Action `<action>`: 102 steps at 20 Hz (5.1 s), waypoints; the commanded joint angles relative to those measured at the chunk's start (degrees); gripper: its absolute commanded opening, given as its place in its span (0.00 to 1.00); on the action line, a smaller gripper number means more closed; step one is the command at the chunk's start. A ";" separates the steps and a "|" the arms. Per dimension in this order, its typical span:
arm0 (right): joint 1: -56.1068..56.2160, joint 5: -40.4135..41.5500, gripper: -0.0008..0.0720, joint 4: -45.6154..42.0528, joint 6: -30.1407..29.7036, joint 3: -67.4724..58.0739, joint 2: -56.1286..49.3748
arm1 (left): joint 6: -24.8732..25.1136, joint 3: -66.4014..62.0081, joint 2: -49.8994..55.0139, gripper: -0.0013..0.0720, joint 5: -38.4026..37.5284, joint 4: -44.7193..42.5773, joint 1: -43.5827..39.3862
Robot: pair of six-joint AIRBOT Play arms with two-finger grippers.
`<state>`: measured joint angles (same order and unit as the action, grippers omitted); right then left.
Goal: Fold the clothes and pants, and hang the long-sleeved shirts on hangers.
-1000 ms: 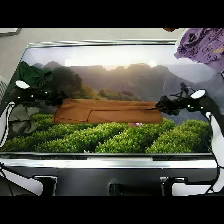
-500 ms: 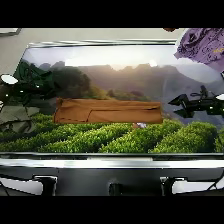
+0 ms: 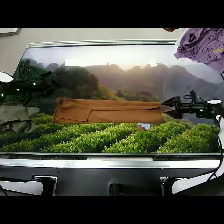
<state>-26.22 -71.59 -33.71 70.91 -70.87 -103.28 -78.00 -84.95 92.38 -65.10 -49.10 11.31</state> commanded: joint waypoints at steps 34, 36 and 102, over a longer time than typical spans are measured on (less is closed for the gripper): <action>11.13 -31.36 0.04 -29.57 35.74 -38.58 28.46 | -23.21 -9.29 21.49 0.04 35.01 22.16 -56.37; 11.15 -32.04 0.04 -29.51 36.11 -38.56 28.52 | -24.00 -15.04 25.22 0.04 34.95 22.14 -58.71; 14.23 -15.30 0.88 -24.76 21.53 -34.27 13.16 | -23.98 -30.53 -3.82 0.04 -12.48 -14.38 -11.04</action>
<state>0.82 -81.38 -66.94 105.30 -107.96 -92.09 -101.97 -115.44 88.60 -77.58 -63.48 0.25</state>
